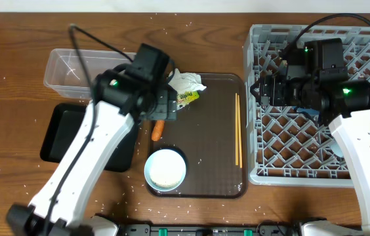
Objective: Sort waste into correct bins and load items into the dishwasher rack
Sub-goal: 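Grasp the white tissue on the brown tray with the left gripper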
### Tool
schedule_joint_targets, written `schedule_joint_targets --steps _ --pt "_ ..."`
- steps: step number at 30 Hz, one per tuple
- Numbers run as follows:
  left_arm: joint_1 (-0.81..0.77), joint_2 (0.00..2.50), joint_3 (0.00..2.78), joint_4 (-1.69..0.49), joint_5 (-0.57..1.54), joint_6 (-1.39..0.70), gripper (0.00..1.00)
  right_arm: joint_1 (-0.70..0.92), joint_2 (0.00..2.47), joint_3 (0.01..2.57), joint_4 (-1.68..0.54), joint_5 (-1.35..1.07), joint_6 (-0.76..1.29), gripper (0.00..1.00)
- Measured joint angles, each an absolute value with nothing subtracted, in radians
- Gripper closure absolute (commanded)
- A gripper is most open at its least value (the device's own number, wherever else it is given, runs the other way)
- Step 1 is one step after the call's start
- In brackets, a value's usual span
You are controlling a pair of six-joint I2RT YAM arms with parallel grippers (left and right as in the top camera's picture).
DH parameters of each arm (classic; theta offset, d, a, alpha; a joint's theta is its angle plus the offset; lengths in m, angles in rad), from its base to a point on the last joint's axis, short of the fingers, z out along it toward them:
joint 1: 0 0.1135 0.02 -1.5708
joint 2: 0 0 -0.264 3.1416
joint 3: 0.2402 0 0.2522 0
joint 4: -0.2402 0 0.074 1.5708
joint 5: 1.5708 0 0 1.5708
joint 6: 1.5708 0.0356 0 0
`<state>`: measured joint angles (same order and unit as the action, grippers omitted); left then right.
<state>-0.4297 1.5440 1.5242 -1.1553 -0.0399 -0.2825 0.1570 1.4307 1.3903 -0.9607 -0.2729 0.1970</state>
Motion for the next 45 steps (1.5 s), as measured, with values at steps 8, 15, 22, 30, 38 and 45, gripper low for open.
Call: schedule_joint_targets --steps 8,15,22,30,38,45 --pt "-0.461 1.682 1.522 -0.889 0.002 -0.135 0.12 0.157 1.431 1.39 -0.963 -0.245 0.302 0.19" --pt "-0.467 1.824 1.522 -0.651 0.012 0.035 0.2 0.157 1.431 1.39 -1.002 -0.235 0.335 0.19" --pt "-0.467 2.008 1.522 -0.489 0.001 0.111 0.2 0.157 1.431 1.39 -1.032 -0.233 0.353 0.19" --pt "-0.467 2.11 1.522 -0.419 -0.001 0.128 0.38 0.157 1.431 1.39 -1.063 -0.232 0.356 0.21" --pt "-0.467 2.133 1.522 -0.421 0.01 0.094 0.7 0.157 1.431 1.39 -1.075 -0.232 0.356 0.21" --pt "-0.468 2.146 1.523 -0.479 0.057 0.075 0.94 0.157 1.431 1.39 -1.106 -0.232 0.356 0.22"
